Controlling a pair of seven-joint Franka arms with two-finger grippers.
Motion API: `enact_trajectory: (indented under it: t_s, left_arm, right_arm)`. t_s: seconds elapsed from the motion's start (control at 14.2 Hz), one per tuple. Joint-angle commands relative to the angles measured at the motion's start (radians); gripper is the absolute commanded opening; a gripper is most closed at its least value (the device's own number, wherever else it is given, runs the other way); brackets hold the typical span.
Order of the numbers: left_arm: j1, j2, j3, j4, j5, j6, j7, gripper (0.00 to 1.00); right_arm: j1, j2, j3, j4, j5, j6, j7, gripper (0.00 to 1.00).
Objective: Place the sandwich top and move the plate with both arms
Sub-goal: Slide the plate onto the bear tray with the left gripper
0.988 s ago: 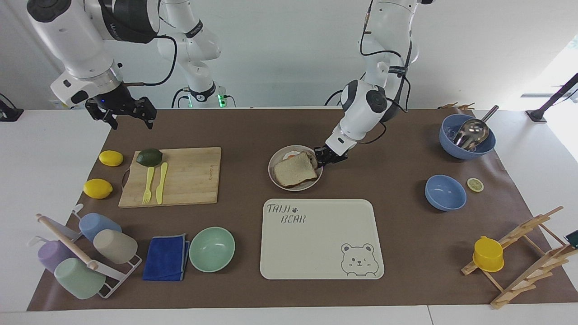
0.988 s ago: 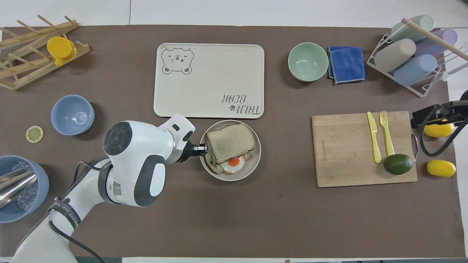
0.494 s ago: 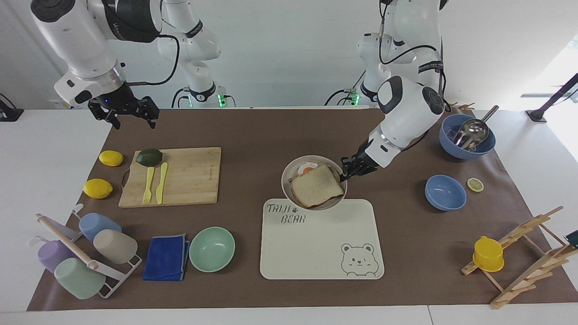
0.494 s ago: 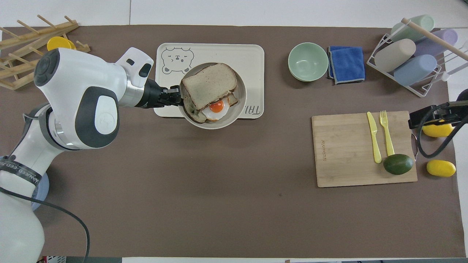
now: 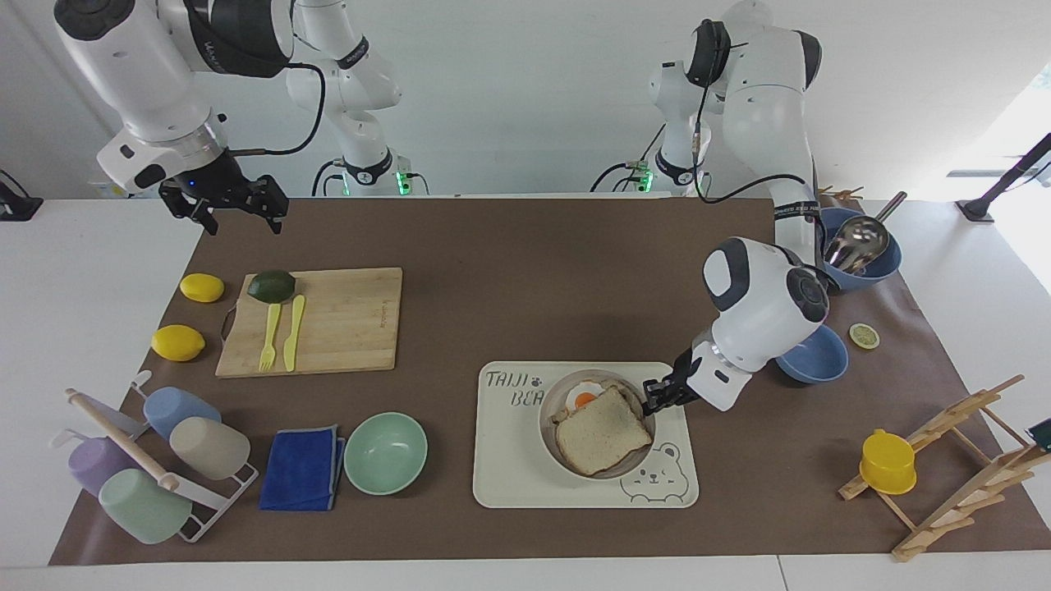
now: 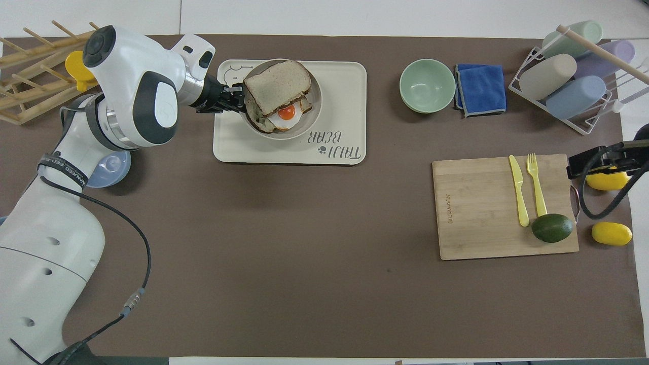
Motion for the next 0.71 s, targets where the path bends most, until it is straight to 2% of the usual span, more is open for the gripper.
enact_trajectory:
  t_s: [0.0, 0.35, 0.42, 0.49, 0.64]
  left_arm:
    - [-0.01, -0.007, -0.003, -0.022, 0.037, 0.051, -0.001, 0.0]
    - [-0.013, -0.022, -0.002, -0.068, 0.037, 0.065, 0.018, 0.0]
    - [-0.01, -0.024, -0.003, -0.073, 0.037, 0.062, 0.039, 0.28]
    - [-0.008, -0.025, -0.003, -0.071, 0.036, 0.057, 0.039, 0.99]
    - [0.002, -0.039, 0.0, -0.065, 0.034, 0.038, 0.039, 1.0]
  right_arm:
    - [-0.009, -0.015, 0.002, -0.005, 0.028, -0.017, -0.011, 1.0]
    - [-0.009, -0.015, 0.002, -0.005, 0.028, -0.017, -0.012, 1.0]
    - [-0.009, -0.015, 0.002, -0.005, 0.028, -0.017, -0.012, 1.0]
    - [-0.009, -0.015, 0.002, -0.005, 0.028, -0.017, -0.012, 1.0]
    - [-0.009, -0.015, 0.002, -0.005, 0.028, -0.017, -0.011, 1.0]
